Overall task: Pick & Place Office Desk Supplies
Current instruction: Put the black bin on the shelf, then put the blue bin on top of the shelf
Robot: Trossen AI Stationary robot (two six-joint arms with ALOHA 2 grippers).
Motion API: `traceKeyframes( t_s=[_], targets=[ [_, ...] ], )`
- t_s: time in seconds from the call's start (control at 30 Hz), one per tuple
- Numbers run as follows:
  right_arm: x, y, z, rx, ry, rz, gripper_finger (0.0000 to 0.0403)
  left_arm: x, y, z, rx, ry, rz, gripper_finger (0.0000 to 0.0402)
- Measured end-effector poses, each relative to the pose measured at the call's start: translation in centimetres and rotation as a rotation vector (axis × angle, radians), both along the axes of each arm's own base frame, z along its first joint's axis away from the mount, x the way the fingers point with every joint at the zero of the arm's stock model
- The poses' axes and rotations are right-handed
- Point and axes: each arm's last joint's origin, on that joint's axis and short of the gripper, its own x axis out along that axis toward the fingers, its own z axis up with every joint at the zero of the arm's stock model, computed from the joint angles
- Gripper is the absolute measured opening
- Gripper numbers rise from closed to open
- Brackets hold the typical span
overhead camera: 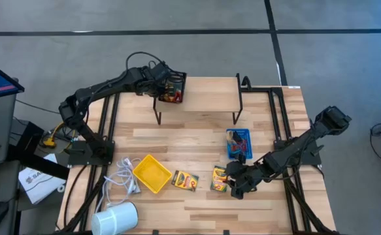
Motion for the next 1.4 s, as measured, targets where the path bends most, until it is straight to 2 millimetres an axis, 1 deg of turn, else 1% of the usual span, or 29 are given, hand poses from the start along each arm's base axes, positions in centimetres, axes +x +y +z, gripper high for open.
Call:
traceKeyframes(
  t_s=[0.17, 0.47, 0.6, 0.77, 0.87, 0.97, 1.07, 1.17, 1.27, 1.33, 1.4],
  targets=[
    [0.0, 0.0, 0.0, -0.001, 0.000, 0.000, 0.0192, 0.2, 0.2, 0.2, 0.046, -0.007, -0.003, 0.0022],
    [0.0, 0.0, 0.0, -0.002, 0.000, 0.000, 0.0192, 0.2, 0.3, 0.2, 0.052, -0.008, -0.009, 0.0081],
    [0.0, -0.1, 0.0, -0.013, -0.003, 0.000, 0.0192, 0.3, 0.4, 0.4, 0.091, 0.002, -0.045, 0.0095],
    [0.1, -0.5, 0.1, -0.083, -0.039, -0.051, 0.0192, 0.1, 0.1, 1.7, 0.159, -0.034, -0.076, 0.0097],
    [0.1, -0.8, 0.1, -0.124, -0.041, -0.076, 0.0192, -0.4, -0.5, 3.1, 0.215, -0.062, -0.096, 0.0097],
    [0.2, -1.3, 0.0, -0.147, -0.036, -0.105, 0.0192, -0.9, -1.8, 4.6, 0.287, -0.056, -0.135, 0.0097],
    [0.6, -2.2, 0.0, -0.153, -0.028, -0.139, 0.0192, -1.3, -4.0, 6.2, 0.368, -0.040, -0.225, 0.0097],
    [1.3, -3.6, 0.6, -0.191, 0.012, -0.181, 0.0192, -1.5, -7.1, 7.6, 0.446, -0.029, -0.353, 0.0097],
    [1.9, -5.8, 2.1, -0.281, 0.086, -0.246, 0.0192, -1.2, -10.8, 8.5, 0.514, -0.022, -0.495, 0.0097],
    [2.0, -7.5, 3.4, -0.343, 0.165, -0.297, 0.0192, -0.9, -13.4, 8.4, 0.549, -0.035, -0.590, 0.0097],
    [1.8, -9.3, 4.9, -0.373, 0.254, -0.360, 0.0192, -0.8, -16.0, 7.7, 0.588, -0.031, -0.683, 0.0097]
  ],
)
